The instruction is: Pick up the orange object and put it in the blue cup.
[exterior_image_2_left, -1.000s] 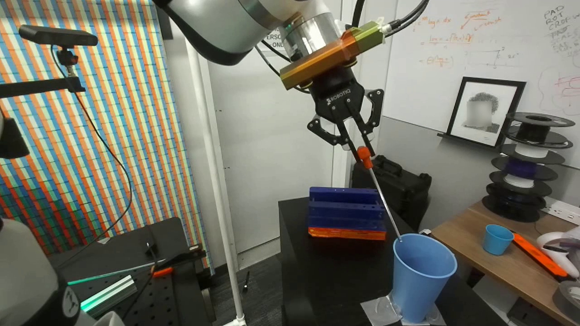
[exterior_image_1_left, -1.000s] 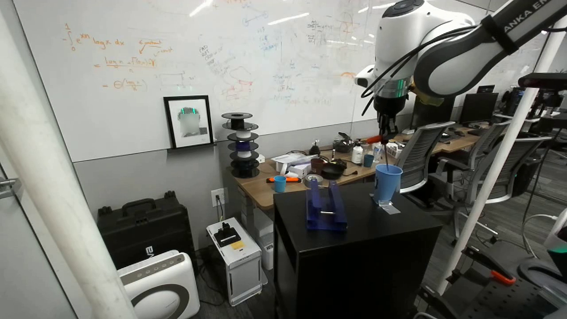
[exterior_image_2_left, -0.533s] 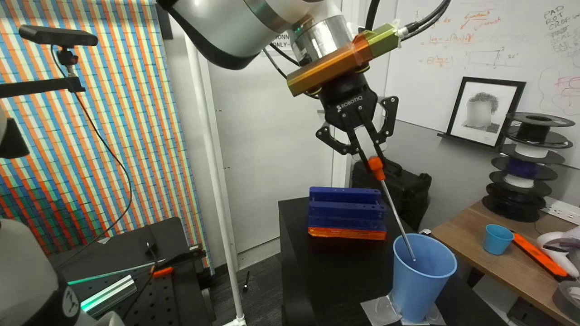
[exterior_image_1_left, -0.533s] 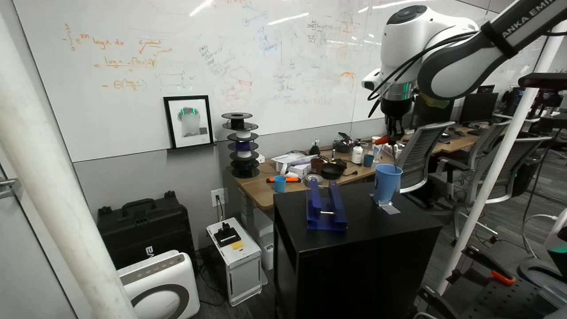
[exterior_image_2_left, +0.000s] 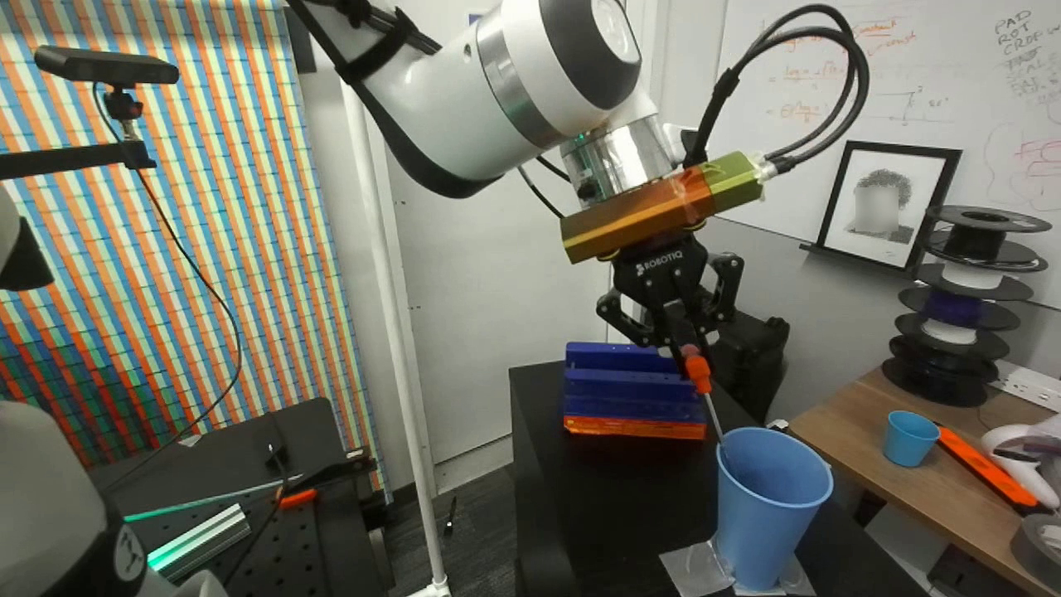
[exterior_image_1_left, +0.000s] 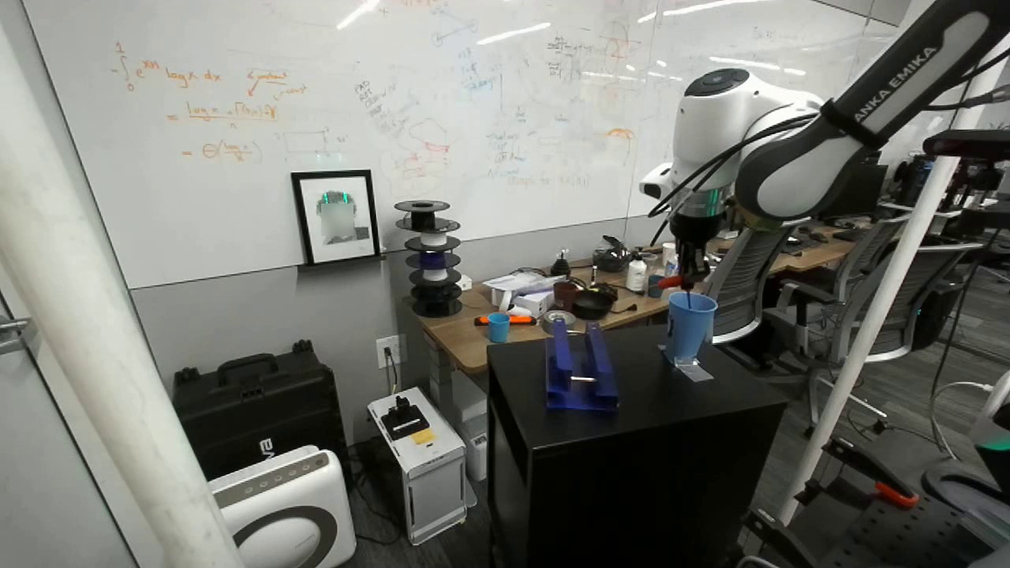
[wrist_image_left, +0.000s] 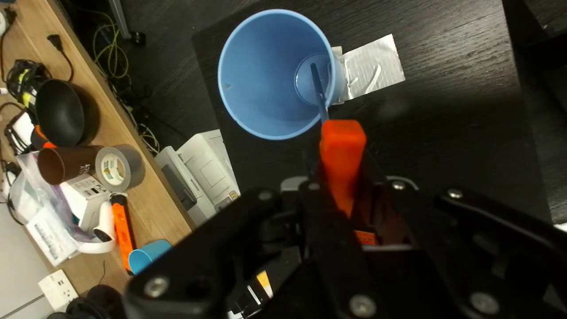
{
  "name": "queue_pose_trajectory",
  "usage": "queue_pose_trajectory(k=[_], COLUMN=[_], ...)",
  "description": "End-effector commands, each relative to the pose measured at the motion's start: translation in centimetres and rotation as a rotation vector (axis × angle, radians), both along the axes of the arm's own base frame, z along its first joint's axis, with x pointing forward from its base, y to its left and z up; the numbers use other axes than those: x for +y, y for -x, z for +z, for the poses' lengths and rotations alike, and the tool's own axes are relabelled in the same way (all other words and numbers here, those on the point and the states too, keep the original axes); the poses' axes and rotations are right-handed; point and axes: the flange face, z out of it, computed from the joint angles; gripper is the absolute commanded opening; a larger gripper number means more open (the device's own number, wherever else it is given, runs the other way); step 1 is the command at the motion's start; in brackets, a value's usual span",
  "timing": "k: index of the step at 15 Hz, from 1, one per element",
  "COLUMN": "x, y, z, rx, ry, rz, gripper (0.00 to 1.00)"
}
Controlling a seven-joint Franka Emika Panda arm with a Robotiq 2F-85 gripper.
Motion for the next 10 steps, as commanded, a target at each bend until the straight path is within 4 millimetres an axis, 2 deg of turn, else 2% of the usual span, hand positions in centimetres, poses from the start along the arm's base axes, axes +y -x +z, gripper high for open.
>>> queue_pose_trajectory(k=[1, 2, 3, 4, 8, 10], x=[-1.1, -1.5, -1.8, -2.0, -2.0, -0.9], y=[-1.6, -1.8, -2.0, -2.0, -1.9, -1.7], z=[-0.8, -1.1, -1.2, -1.0, 1.3, 3.0], rx=[-0.005, -0.002, -0.001, -0.006, -0.052, -0.077], ry=[-0.002, -0.010, -0.016, -0.022, 0.002, 0.009], rz=[0.031, 0.031, 0.033, 0.035, 0.079, 0.153], gripper=[0.13, 0.14, 0.35, 0.48, 0.77, 0.92])
